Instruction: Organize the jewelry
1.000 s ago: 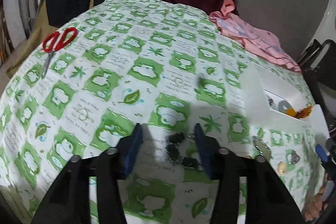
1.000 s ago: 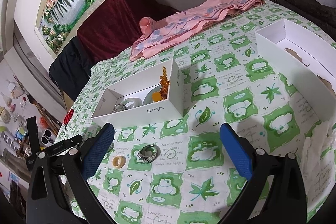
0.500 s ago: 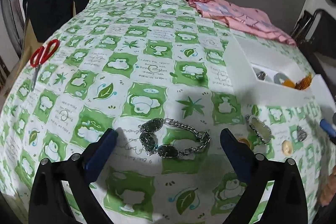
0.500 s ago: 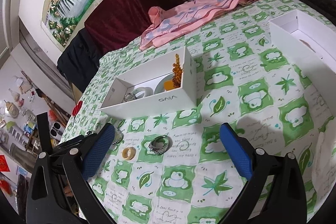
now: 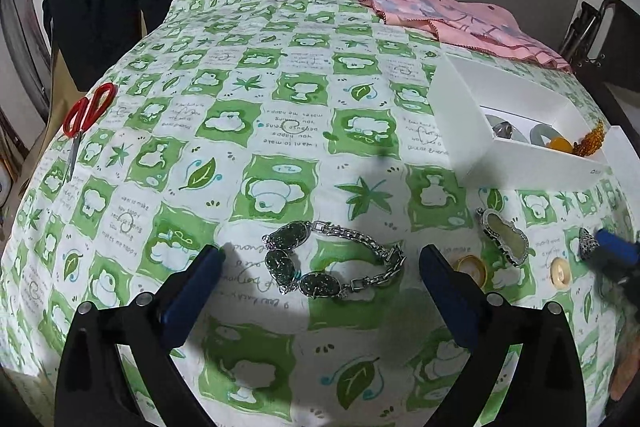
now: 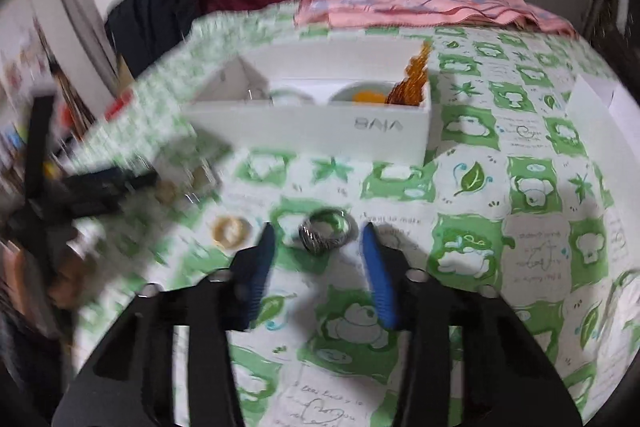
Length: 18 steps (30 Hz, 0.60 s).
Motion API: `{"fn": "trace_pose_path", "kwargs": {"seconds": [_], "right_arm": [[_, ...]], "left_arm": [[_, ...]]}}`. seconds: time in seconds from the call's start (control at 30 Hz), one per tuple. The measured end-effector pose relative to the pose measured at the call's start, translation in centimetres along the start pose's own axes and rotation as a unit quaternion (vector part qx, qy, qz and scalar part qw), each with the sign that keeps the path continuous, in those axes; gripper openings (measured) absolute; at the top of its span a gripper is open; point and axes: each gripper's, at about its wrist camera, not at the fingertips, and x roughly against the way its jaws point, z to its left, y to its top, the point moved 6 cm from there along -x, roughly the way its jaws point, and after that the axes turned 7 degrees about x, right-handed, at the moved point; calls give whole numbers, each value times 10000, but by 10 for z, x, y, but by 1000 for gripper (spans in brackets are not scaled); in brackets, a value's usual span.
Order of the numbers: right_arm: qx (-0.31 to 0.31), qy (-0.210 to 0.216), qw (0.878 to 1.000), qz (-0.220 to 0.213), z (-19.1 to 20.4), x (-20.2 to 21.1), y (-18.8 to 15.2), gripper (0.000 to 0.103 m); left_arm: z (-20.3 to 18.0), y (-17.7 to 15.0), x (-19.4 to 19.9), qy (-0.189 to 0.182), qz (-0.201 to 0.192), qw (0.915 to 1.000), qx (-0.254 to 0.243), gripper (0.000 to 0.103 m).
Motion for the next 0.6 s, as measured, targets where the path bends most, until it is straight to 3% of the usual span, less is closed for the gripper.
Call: {"fn": "trace_pose_path", "kwargs": {"seconds": [0.07,0.4,0.6], "right_arm": [[220,-195,9996,45,5,-1,-1,25],[-117,-44,9999,-10,-9,1,-3,25],[-148,-26,9999,12,-9,1,-2,25]], "left_arm": [[-1,0,0,-8,4,10000,9,97],[20,6,9,-414,-24,9970,655,96],[28,8,14,-399,-90,9951,897,73]]}}
